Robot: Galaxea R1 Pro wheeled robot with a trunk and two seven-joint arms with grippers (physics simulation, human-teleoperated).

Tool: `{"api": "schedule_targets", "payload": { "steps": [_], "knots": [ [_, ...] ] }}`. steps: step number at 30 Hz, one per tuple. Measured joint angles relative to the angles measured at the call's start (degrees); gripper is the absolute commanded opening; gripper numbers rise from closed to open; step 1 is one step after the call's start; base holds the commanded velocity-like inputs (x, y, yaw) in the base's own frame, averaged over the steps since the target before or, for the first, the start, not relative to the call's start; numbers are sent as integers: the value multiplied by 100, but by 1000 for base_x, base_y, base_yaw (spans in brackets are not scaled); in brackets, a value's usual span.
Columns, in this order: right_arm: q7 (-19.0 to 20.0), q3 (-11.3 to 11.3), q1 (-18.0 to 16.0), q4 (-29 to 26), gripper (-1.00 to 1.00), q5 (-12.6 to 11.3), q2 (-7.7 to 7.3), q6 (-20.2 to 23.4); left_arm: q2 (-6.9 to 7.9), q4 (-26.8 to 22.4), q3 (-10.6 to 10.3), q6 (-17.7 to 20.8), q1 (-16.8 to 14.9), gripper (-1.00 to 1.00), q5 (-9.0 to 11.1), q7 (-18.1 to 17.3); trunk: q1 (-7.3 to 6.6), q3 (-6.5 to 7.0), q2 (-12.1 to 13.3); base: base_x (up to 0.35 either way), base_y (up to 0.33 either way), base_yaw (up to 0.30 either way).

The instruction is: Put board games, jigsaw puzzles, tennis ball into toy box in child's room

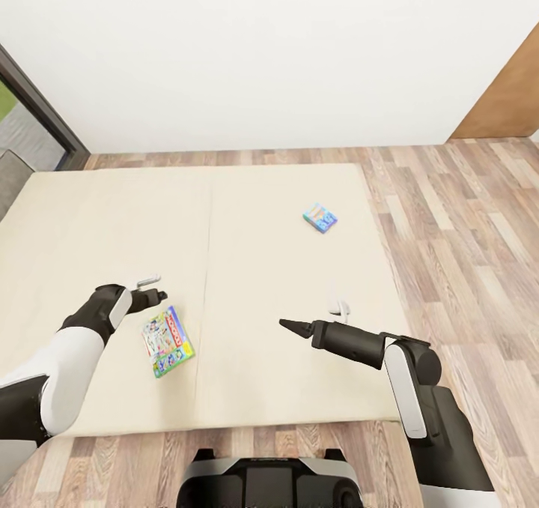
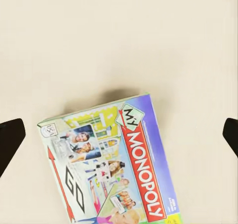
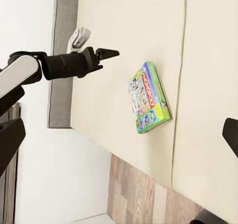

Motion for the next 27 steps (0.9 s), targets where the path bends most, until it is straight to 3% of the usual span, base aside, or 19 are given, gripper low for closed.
{"api": "schedule_targets", "payload": {
  "steps": [7,13,18,23,27],
  "knots": [
    [-1,0,0,0,100,0,-1,0,148,245,-2,-148,-2,100,-18,-485,0,-66,0,0,0,0],
    [-2,0,0,0,100,3,-1,-3,214,443,-17,-417,-3,100,-48,-590,0,-123,0,0,0,0],
    [-8,0,0,0,100,3,-1,-8,479,483,-13,-481,-3,100,-33,-619,0,-170,0,0,0,0],
    [-9,4,0,0,100,10,-1,-12,594,491,-18,-492,-3,100,-20,-731,0,-217,0,0,0,0],
    [-9,8,0,0,100,9,-1,-15,674,493,-21,-501,-3,100,-46,-1064,0,-255,0,0,0,0]
  ]
}}
